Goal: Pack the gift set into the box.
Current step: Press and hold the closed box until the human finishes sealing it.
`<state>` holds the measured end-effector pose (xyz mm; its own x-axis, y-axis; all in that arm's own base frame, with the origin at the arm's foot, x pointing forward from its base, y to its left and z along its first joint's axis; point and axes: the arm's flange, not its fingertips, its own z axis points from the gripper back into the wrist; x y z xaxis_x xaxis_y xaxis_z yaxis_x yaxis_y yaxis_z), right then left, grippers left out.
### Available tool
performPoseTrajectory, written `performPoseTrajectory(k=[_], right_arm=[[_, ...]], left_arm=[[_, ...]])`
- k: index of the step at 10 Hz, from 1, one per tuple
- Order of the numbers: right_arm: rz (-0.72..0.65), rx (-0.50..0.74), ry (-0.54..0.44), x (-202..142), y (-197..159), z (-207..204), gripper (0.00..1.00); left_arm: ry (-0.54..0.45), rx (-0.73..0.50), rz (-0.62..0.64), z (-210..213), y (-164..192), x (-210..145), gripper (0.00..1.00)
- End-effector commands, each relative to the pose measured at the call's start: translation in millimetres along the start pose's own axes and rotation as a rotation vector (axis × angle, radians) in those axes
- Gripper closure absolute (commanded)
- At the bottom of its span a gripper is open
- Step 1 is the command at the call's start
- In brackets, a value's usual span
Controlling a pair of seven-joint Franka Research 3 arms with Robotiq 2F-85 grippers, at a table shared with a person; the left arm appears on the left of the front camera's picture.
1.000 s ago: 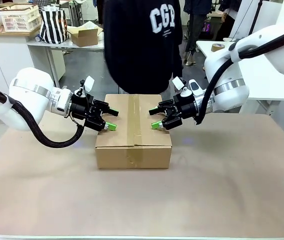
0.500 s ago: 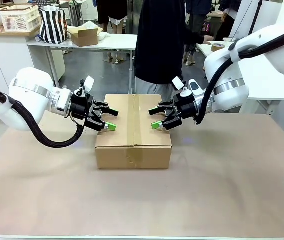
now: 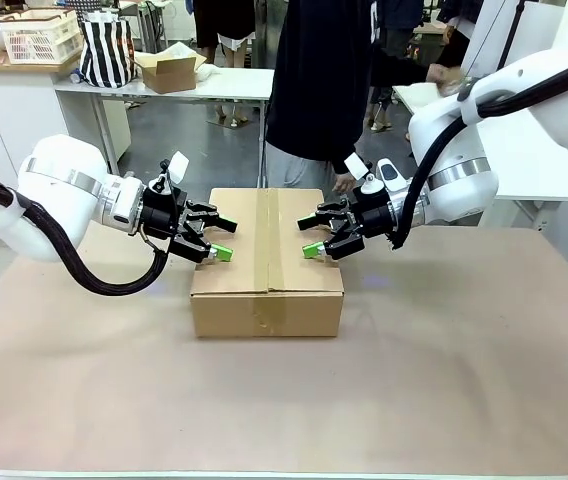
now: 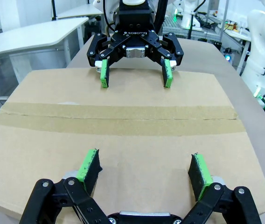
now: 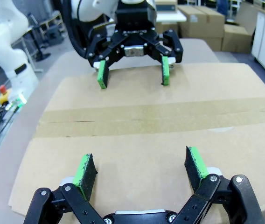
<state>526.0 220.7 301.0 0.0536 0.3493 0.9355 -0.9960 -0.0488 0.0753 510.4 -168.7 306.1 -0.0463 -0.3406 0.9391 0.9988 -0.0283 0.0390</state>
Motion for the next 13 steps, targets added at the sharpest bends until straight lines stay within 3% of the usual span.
performPoseTrajectory(k=[1, 13], right_arm=[[-0.003, -0.001, 0.005, -2.8, 0.5, -0.7, 0.0], [-0.003, -0.001, 0.005, -2.8, 0.5, -0.7, 0.0]], left_arm=[[0.004, -0.001, 0.005, -0.2, -1.3, -3.1, 0.0], [0.004, -0.001, 0.005, -0.2, -1.3, -3.1, 0.0]])
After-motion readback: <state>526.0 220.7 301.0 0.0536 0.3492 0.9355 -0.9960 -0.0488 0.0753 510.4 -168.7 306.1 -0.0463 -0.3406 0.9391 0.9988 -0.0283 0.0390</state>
